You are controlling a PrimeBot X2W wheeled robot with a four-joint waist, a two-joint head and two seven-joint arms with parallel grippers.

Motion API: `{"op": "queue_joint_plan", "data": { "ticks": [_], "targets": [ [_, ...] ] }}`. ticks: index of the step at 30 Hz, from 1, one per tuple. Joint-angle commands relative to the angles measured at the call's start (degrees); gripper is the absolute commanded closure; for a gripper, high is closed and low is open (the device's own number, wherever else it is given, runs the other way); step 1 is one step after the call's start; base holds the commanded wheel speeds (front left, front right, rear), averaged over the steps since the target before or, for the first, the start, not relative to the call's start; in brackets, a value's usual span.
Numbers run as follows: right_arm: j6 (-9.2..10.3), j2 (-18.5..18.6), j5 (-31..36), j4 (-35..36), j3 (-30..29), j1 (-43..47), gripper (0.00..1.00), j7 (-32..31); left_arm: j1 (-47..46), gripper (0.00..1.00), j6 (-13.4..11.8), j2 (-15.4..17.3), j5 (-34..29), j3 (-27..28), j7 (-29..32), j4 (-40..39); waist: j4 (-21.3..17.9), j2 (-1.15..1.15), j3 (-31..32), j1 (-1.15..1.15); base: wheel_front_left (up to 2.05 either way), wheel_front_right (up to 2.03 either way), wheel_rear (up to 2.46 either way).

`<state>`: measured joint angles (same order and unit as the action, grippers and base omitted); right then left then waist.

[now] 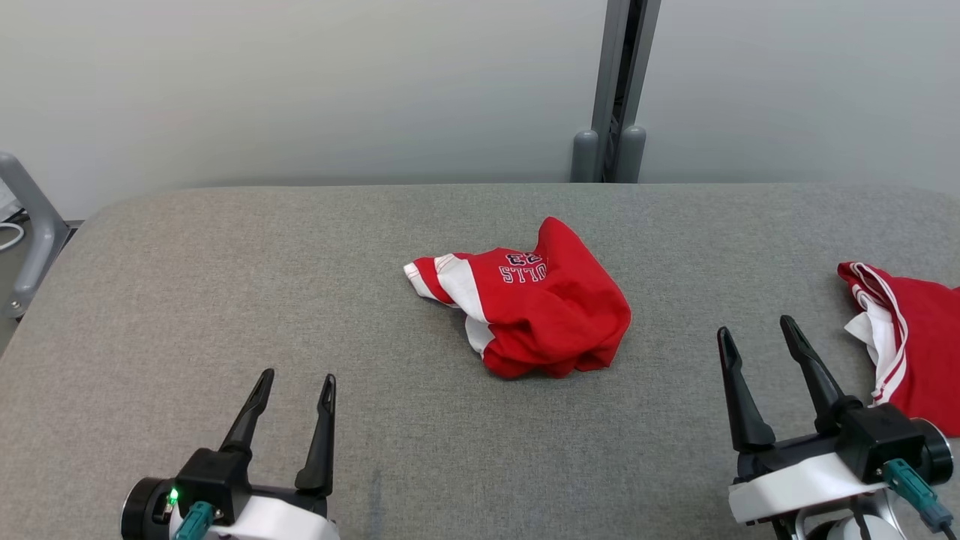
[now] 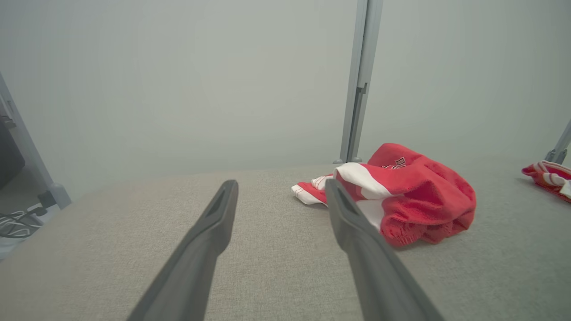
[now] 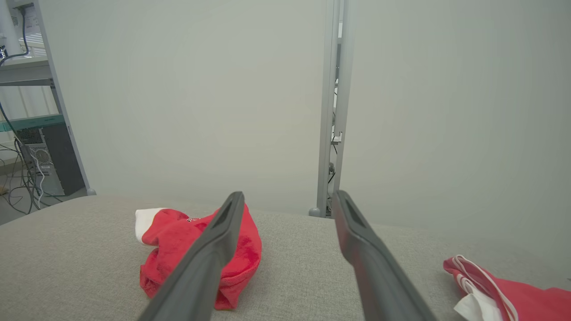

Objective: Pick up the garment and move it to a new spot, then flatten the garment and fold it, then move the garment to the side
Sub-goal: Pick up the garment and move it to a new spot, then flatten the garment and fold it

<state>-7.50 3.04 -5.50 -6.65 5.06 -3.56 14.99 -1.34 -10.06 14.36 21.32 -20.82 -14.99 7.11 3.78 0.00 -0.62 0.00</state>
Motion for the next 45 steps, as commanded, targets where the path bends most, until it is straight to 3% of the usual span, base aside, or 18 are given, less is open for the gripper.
{"op": "queue_joint_plan", "data": {
  "ticks": [1,14,31,37,45],
  "targets": [
    [0.0,0.1,0.0,-0.2,0.0,0.4,0.0,0.3,0.4,0.0,0.3,0.0,-0.4,0.6,-0.2,-0.2,0.0,0.0,0.0,0.0,0.0,0.0,0.0],
    [0.01,0.1,-0.3,-0.9,0.7,0.2,0.0,0.3,3.4,0.0,5.1,-5.4,-6.6,7.3,-0.2,0.2,-0.2,0.0,1.0,0.0,0.0,0.0,0.0],
    [0.0,0.0,-0.4,-1.2,1.0,0.2,0.0,0.3,4.0,0.0,9.6,-8.8,-10.5,11.5,-0.2,1.7,0.7,0.0,1.2,0.0,0.0,0.0,0.0],
    [0.01,0.0,-0.1,-0.9,1.1,-0.4,0.0,0.3,3.2,0.0,11.1,-9.4,-11.4,10.8,-0.2,2.7,0.7,0.0,0.0,0.0,0.0,0.0,0.0],
    [0.0,0.0,0.6,-0.4,1.4,-2.3,0.0,0.3,-2.5,0.0,14.3,-10.3,-12.8,5.9,-0.2,10.2,-1.0,0.0,-4.2,0.0,0.0,0.0,0.0]
  ]
}}
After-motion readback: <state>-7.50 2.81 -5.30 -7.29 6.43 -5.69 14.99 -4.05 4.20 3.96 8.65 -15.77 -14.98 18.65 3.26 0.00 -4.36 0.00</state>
